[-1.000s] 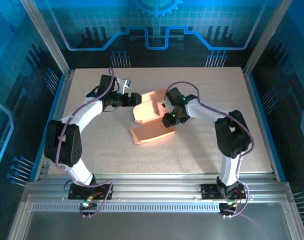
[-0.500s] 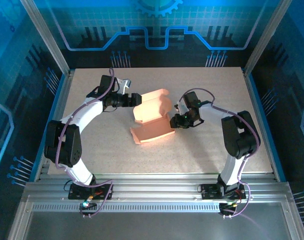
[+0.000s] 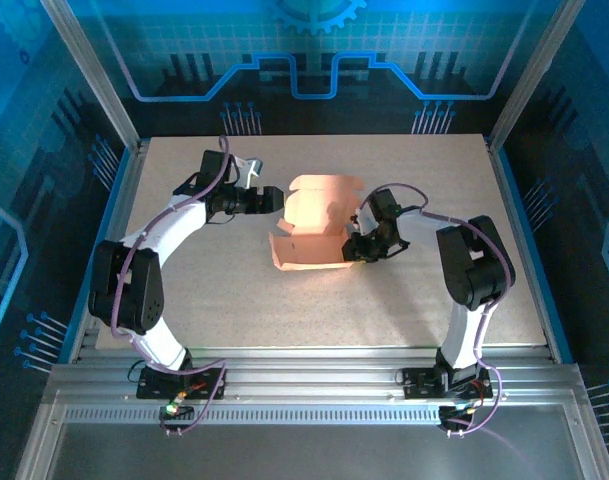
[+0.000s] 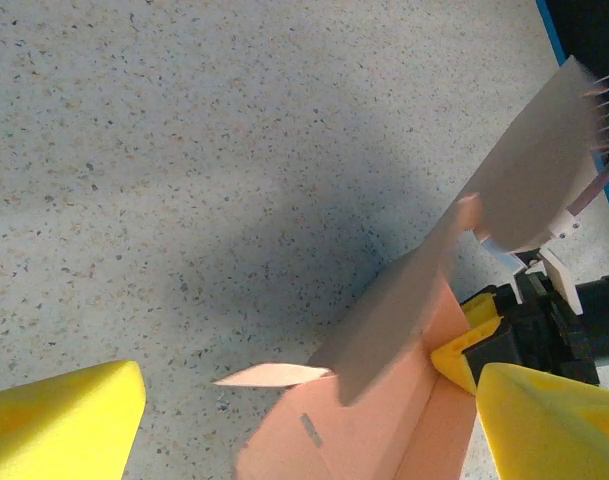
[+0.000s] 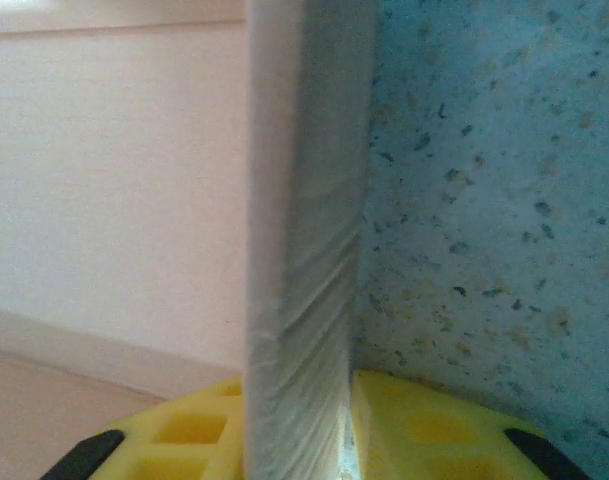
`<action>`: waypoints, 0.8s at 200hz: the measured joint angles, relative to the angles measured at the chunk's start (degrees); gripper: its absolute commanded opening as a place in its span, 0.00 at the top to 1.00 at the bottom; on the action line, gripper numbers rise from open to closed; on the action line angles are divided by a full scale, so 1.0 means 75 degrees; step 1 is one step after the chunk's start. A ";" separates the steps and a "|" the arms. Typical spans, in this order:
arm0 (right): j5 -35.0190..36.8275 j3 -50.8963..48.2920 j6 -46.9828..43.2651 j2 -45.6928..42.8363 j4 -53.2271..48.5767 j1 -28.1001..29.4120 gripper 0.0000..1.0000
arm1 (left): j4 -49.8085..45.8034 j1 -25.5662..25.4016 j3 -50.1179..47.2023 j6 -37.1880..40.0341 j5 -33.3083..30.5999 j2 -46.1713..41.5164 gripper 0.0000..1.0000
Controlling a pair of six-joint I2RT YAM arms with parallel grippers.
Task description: Fold the paper box
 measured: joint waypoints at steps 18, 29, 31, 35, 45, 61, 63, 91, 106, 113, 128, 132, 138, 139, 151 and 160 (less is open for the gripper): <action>0.0073 0.0047 -0.0041 -0.0117 -0.0160 0.0020 0.54 | 0.0047 -0.0009 0.0000 0.0000 0.0000 0.0000 0.12; 0.0233 0.0058 0.0009 -0.0289 -0.0280 0.0020 0.51 | 0.0125 -0.0020 -0.0006 0.0003 0.0000 0.0000 0.12; 0.0248 0.0058 -0.0012 -0.0329 -0.0297 0.0020 0.51 | 0.0152 -0.0023 -0.0012 0.0003 0.0000 0.0000 0.12; 0.0321 0.0058 0.0035 -0.0405 -0.0335 0.0023 0.51 | 0.0221 -0.0026 -0.0032 0.0003 0.0006 0.0000 0.12; 0.0472 0.0058 0.0064 -0.0629 -0.0417 0.0023 0.51 | 0.0382 -0.0035 -0.0105 0.0032 0.0032 -0.0003 0.12; 0.0743 -0.0044 0.0175 -0.1142 -0.0420 0.0023 0.52 | 0.0568 -0.0038 -0.0245 0.0122 0.0050 -0.0003 0.12; 0.0781 -0.0085 0.0216 -0.1233 -0.0399 0.0023 0.53 | 0.0574 -0.0038 -0.0259 0.0134 0.0050 -0.0003 0.12; 0.0985 -0.0956 0.0536 -0.2387 -0.0236 0.0023 0.64 | 0.0982 0.0096 -0.0391 -0.0032 -0.0032 -0.0003 0.13; 0.0988 -0.1469 0.0766 -0.2719 -0.0143 0.0058 0.68 | 0.1335 0.0323 -0.0455 -0.0312 -0.0184 -0.0009 0.17; 0.0976 -0.1693 0.0883 -0.2751 -0.0064 0.0105 0.68 | 0.1501 0.0452 -0.0490 -0.0513 -0.0289 -0.0009 0.18; 0.0944 -0.2090 0.1142 -0.2658 0.0087 0.0309 0.70 | 0.1827 0.0810 -0.0562 -0.1131 -0.0504 -0.0009 0.23; 0.0918 -0.2157 0.1244 -0.2594 0.0119 0.0396 0.70 | 0.1891 0.0906 -0.0577 -0.1297 -0.0562 -0.0009 0.23; 0.0889 -0.2203 0.1349 -0.2483 0.0175 0.0519 0.71 | 0.1976 0.1075 -0.0583 -0.1571 -0.0632 0.0012 0.24; 0.0886 -0.2203 0.1370 -0.2471 0.0189 0.0533 0.71 | 0.1990 0.1093 -0.0583 -0.1585 -0.0635 0.0015 0.24; 0.0799 -0.2203 0.1597 -0.2226 0.0431 0.0743 0.71 | 0.2060 0.1378 -0.0498 -0.1955 -0.0656 0.0187 0.30; 0.0746 -0.2197 0.1757 -0.2063 0.0653 0.0836 0.71 | 0.1859 0.1542 -0.0160 -0.2095 -0.0641 0.0522 0.36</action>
